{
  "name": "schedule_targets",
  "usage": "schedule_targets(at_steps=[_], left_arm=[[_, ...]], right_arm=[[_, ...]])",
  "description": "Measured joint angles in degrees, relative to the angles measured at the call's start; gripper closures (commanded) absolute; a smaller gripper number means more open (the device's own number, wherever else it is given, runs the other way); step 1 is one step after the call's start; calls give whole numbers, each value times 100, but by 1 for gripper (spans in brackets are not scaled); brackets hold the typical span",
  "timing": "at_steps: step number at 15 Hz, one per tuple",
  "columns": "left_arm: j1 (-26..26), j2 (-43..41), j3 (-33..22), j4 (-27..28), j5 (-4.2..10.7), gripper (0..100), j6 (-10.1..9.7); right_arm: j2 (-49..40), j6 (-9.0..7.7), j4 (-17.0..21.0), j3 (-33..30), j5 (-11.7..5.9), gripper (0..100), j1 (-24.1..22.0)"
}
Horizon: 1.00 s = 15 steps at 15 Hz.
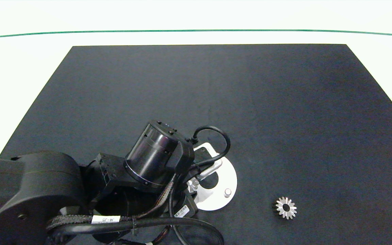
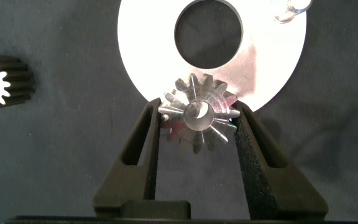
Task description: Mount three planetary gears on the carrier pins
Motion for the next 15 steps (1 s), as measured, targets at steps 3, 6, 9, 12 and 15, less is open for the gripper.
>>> schedule_targets(at_steps=[3, 6, 9, 12, 15], left_arm=[[71, 7, 0, 0, -2, 100, 11], [116, 9, 22, -9, 0, 100, 0], [123, 22, 39, -6, 0, 100, -6], [123, 30, 67, -9, -2, 100, -22], [140, 40, 83, -39, -5, 100, -22]], right_arm=[[-2, 0, 0, 10, 0, 0, 0], [-2, 1, 0, 11, 0, 0, 0], [-2, 4, 0, 11, 2, 0, -2], [-2, 4, 0, 18, 0, 0, -2], [-2, 11, 0, 21, 2, 0, 0]])
